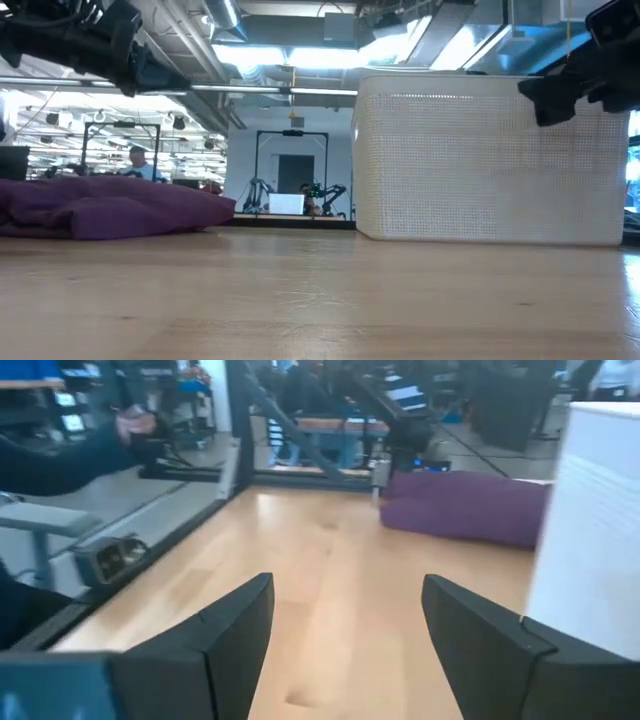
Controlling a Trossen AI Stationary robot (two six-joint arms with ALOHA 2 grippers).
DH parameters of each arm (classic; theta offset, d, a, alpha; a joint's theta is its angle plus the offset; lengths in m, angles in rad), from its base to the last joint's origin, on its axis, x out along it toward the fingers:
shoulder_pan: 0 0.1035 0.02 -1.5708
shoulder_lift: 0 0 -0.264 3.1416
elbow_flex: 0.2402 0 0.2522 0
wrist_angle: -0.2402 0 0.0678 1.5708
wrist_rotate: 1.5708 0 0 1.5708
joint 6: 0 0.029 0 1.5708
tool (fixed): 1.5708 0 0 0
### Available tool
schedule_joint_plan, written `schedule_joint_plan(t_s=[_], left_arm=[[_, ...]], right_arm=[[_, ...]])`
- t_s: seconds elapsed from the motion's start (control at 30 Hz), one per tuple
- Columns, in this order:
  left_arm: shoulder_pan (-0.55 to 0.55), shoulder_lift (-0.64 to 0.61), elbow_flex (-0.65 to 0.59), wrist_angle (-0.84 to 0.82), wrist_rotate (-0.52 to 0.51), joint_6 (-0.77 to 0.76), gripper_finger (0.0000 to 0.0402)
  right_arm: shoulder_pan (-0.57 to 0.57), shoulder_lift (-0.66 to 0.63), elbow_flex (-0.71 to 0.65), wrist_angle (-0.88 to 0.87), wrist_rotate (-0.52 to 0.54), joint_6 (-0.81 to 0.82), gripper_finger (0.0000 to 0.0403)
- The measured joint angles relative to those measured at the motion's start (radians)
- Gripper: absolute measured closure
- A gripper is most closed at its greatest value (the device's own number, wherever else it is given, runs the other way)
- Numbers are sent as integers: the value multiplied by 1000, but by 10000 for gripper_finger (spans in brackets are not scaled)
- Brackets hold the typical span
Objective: Pick & place medical supplies in basket/bin
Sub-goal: Return to Home Position
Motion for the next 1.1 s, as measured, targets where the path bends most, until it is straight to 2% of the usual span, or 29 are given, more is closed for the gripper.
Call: schedule_joint_plan(t_s=[0.17, 0.33, 0.57, 0.7, 1.03, 1.1], left_arm=[[0, 0, 0, -36, -1, 0, 389], [0, -1, 0, -39, -2, 0, 391], [0, -24, 0, -57, -10, -6, 390], [0, -63, 0, -60, -17, -8, 390], [0, -237, -3, -86, -25, -48, 389], [0, -263, -36, -43, -13, -68, 389]], right_arm=[[-89, -46, 0, -32, -4, -30, 146], [-161, -143, 0, -134, 3, -28, 146], [-177, -320, 0, -276, 0, -29, 146], [-177, -393, 0, -288, -40, -61, 146], [-177, -392, 0, -289, -61, -75, 146], [-177, -392, 0, -289, -61, -76, 146]])
